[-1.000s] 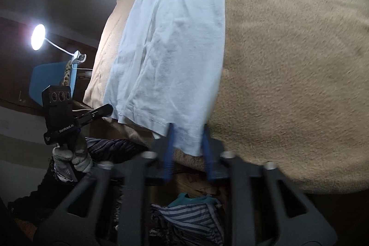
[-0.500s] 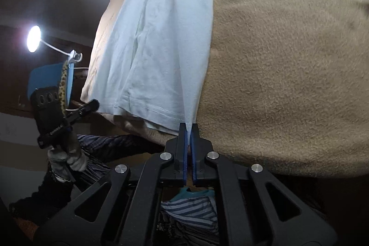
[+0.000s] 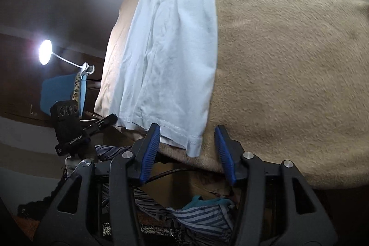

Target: Fold small clothes

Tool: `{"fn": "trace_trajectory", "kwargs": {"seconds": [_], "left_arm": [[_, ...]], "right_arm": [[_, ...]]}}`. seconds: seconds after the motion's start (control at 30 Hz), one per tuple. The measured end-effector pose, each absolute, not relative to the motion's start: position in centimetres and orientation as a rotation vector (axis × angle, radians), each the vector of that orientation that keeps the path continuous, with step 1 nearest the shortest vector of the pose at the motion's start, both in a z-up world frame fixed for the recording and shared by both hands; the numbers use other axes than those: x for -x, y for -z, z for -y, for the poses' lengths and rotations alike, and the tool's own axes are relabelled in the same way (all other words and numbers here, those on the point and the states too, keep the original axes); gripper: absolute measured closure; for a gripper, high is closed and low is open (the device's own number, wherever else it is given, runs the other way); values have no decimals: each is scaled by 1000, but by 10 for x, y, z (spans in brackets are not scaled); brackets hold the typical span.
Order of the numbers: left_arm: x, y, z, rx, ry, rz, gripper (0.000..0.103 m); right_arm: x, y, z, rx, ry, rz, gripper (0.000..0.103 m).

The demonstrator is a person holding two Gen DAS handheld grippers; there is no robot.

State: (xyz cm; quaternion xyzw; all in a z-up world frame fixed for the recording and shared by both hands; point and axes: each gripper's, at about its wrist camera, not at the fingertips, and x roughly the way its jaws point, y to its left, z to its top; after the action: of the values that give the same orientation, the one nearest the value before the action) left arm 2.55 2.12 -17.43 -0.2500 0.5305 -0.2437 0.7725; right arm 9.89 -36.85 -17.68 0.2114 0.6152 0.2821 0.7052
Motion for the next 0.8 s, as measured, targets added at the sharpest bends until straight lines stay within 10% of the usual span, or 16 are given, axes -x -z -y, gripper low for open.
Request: {"fn": "trace_trajectory", "kwargs": {"seconds": [0.13,0.8], "left_arm": [[-26,172,-20,547,540,-1150,100],[-72,121,-23,546,594,-1069,100]], "right_arm": [[-100,187,366,-497,-638,-1414,95],[-144,144,367,-585,-644,-1312,97]]}}
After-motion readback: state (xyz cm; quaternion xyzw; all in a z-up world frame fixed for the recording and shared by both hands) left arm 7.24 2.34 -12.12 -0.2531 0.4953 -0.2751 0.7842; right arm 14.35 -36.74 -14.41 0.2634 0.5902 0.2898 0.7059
